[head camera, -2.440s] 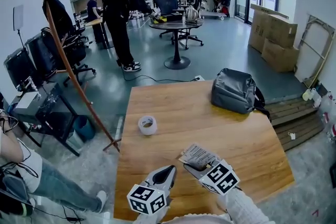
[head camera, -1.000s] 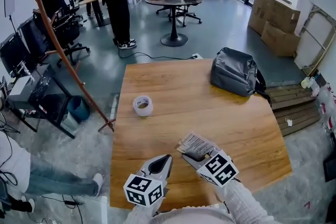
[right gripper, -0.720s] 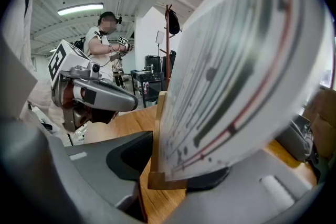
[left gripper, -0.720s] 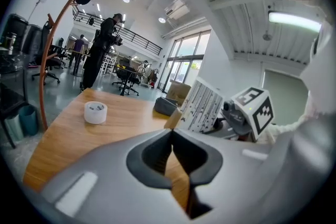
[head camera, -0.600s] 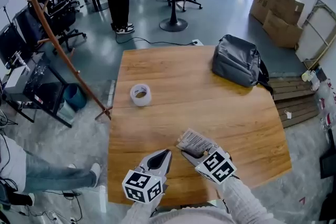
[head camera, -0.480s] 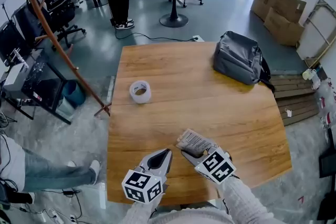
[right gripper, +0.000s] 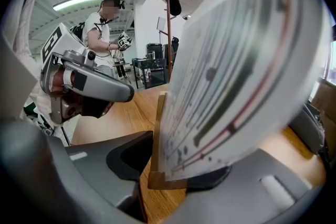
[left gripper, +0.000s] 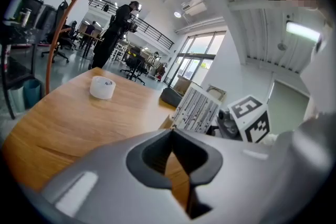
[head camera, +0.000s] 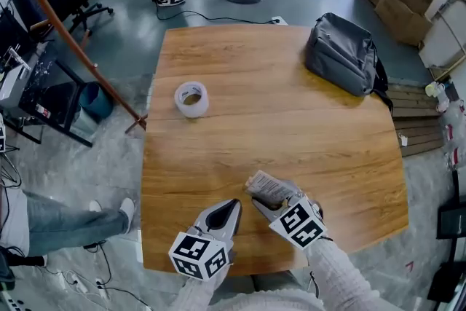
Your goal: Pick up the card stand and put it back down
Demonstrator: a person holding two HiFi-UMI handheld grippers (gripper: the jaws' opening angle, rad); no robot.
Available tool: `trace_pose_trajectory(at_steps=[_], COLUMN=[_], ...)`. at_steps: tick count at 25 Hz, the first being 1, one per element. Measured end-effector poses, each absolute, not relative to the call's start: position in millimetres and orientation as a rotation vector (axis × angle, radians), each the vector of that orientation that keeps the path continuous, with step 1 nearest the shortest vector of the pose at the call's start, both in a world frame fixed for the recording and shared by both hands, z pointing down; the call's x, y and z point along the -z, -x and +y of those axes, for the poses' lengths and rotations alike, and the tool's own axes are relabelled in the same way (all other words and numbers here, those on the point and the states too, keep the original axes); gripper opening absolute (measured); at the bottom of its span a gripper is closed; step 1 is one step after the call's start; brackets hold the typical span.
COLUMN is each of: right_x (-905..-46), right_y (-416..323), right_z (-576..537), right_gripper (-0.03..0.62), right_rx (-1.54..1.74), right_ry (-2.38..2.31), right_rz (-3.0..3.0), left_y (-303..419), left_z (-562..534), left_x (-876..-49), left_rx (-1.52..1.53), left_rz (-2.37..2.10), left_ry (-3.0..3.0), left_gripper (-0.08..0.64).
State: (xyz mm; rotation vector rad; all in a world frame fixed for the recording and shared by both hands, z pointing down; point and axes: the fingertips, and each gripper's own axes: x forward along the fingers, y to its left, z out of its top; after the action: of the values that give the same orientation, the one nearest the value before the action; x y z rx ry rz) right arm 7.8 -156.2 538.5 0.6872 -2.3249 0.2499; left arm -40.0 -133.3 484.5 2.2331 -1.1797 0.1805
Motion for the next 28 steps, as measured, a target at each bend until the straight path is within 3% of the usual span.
trace_pose_trajectory(at_steps=[28], right_x=[-615], right_y=[-2], right_z=[-157], right_gripper=[0.183], right_rx=[-0.201], right_ry=[-0.659], right_rz=[-2.217], left_y=[51], left_z=[-121], left_x=[-550], left_rx=[-0.185], left_rz=[-1.147], left_ry=[-2.098], left_gripper=[0.008])
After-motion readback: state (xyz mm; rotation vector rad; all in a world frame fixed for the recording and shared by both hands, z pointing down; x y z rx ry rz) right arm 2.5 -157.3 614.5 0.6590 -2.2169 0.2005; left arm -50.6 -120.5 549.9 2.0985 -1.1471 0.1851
